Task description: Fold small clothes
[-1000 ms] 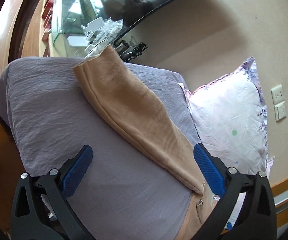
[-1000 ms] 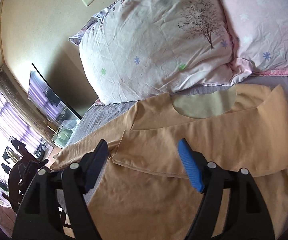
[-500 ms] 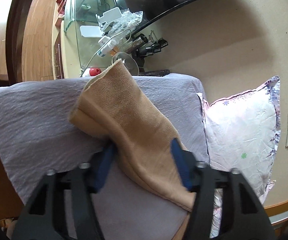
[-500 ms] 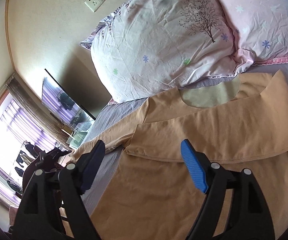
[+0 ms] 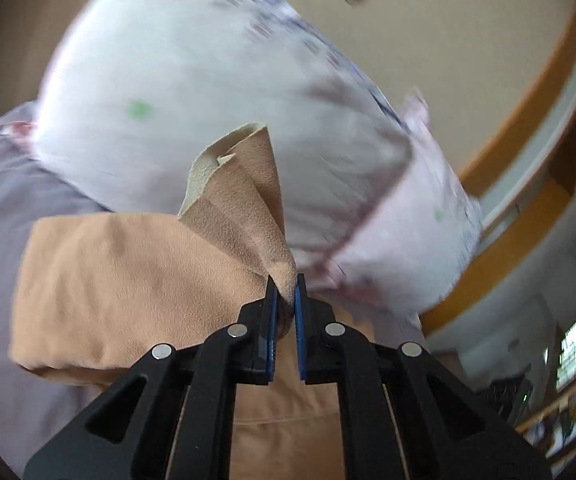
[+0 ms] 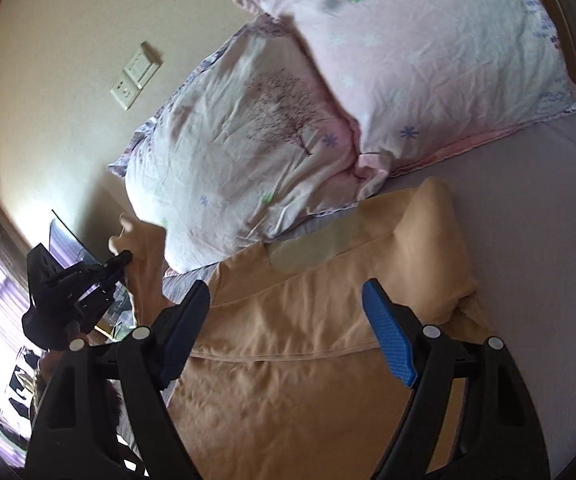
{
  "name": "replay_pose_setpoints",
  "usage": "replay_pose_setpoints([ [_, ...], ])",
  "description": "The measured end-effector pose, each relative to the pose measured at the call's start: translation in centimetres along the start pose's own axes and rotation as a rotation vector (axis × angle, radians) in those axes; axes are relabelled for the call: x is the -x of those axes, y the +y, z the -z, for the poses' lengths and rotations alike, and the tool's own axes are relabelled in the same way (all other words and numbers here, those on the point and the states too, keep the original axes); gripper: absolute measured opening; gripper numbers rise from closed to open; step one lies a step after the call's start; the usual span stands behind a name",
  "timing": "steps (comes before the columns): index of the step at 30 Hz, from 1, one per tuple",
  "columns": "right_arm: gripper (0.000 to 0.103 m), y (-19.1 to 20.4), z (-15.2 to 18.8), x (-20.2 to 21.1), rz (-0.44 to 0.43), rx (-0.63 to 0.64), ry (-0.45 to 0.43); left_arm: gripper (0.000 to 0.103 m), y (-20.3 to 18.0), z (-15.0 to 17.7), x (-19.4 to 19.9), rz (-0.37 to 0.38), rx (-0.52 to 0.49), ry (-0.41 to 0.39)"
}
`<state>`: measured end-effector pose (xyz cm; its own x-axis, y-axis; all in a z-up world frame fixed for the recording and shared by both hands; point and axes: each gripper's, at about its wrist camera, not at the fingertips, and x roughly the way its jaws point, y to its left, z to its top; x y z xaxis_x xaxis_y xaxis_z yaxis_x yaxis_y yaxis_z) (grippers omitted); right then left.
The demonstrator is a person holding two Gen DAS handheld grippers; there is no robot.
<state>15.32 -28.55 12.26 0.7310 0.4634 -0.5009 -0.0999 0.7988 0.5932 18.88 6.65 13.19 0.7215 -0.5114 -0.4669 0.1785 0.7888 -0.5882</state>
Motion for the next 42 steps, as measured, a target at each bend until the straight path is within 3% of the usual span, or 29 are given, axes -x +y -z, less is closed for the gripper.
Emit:
replay_pose_setpoints([
  [2,0.078,-1.8,-0.3,-0.4,0.041,-0.041,0.006,0.007,-4.6,3.5,-6.5,0.024,-0.124,0.163],
  [4,0.078,-3.7,-0.5,-1.1,0.078,-0.082,0.027,0.009,-8.0,8.4,-13.1,-0.03,-0.269,0.379],
  [6,0.078,-5.8,-0.8,-1.7,0.117,-0.138,0.068,0.009,-9.7,12.6,-16.4,-0.062,-0.356,0.53],
  [8,0.078,-7.2,-1.0,-1.9,0.117,-0.177,0.09,0.016,-11.2,14.0,-15.2,-0.073,-0.457,0.492],
  [9,0.077,-7.7,-1.3,-1.8,0.115,-0.181,0.088,0.029,-11.8,13.9,-13.6,-0.056,-0.499,0.465],
  [10,0.073,-7.8,-1.4,-1.7,0.118,-0.173,0.086,0.052,-12.0,13.4,-11.7,-0.03,-0.508,0.432],
  [12,0.062,-7.5,-1.8,-2.1,0.118,-0.144,0.091,0.082,-11.5,11.2,-7.7,0.018,-0.508,0.323],
  [13,0.054,-7.2,-2.0,-2.4,0.118,-0.128,0.1,0.087,-11.2,10.3,-6.1,0.008,-0.516,0.259],
  [16,0.047,-6.2,-3.2,-4.4,0.186,-0.049,0.13,0.087,-7.4,7.1,-3.3,-0.182,-0.517,0.13],
  [18,0.046,-6.1,-3.6,-6.1,0.253,0.004,0.155,0.087,-3.8,5.3,-3.6,-0.297,-0.441,0.154],
  [20,0.041,-6.4,-3.5,-8.0,0.311,0.026,0.211,0.087,-0.4,4.3,-4.2,-0.337,-0.356,0.215],
  [21,0.036,-6.7,-3.1,-8.7,0.336,0.028,0.241,0.087,1.0,4.4,-4.6,-0.357,-0.324,0.239],
  [22,0.016,-6.9,-2.7,-9.4,0.354,0.035,0.27,0.087,2.1,4.5,-4.8,-0.376,-0.304,0.254],
  [23,0.003,-6.7,-2.1,-10.1,0.365,0.066,0.304,0.087,3.0,4.8,-5.0,-0.393,-0.284,0.272],
  [25,0.002,-6.1,-1.5,-9.8,0.37,0.122,0.273,0.087,3.7,5.3,-5.4,-0.388,-0.264,0.298],
  [29,0.003,-5.0,-3.7,-6.1,0.384,0.121,0.062,0.087,4.7,5.7,-5.9,-0.39,-0.231,0.326],
  [30,0.004,-5.2,-4.0,-6.3,0.404,0.128,0.072,0.087,4.8,5.7,-5.7,-0.393,-0.236,0.318],
  [33,0.034,-6.4,-4.2,-7.4,0.532,0.113,0.143,0.087,4.8,6.0,-6.2,-0.405,-0.248,0.319],
  [34,0.05,-6.9,-4.4,-6.6,0.493,0.07,0.116,0.087,4.9,6.0,-6.2,-0.402,-0.247,0.318],
  [35,0.052,-7.2,-4.5,-5.8,0.454,0.045,0.095,0.087,4.9,6.0,-6.0,-0.398,-0.244,0.316],
  [37,0.051,-7.7,-4.2,-5.0,0.406,0.021,0.1,0.087,5.0,6.0,-6.2,-0.397,-0.242,0.316],
  [39,0.04,-7.9,-3.6,-4.7,0.374,0.015,0.129,0.087,4.9,6.1,-6.3,-0.407,-0.249,0.317],
  [42,0.034,-7.9,-2.3,-5.8,0.388,0.037,0.197,0.087,4.7,6.3,-6.5,-0.415,-0.265,0.315],
])
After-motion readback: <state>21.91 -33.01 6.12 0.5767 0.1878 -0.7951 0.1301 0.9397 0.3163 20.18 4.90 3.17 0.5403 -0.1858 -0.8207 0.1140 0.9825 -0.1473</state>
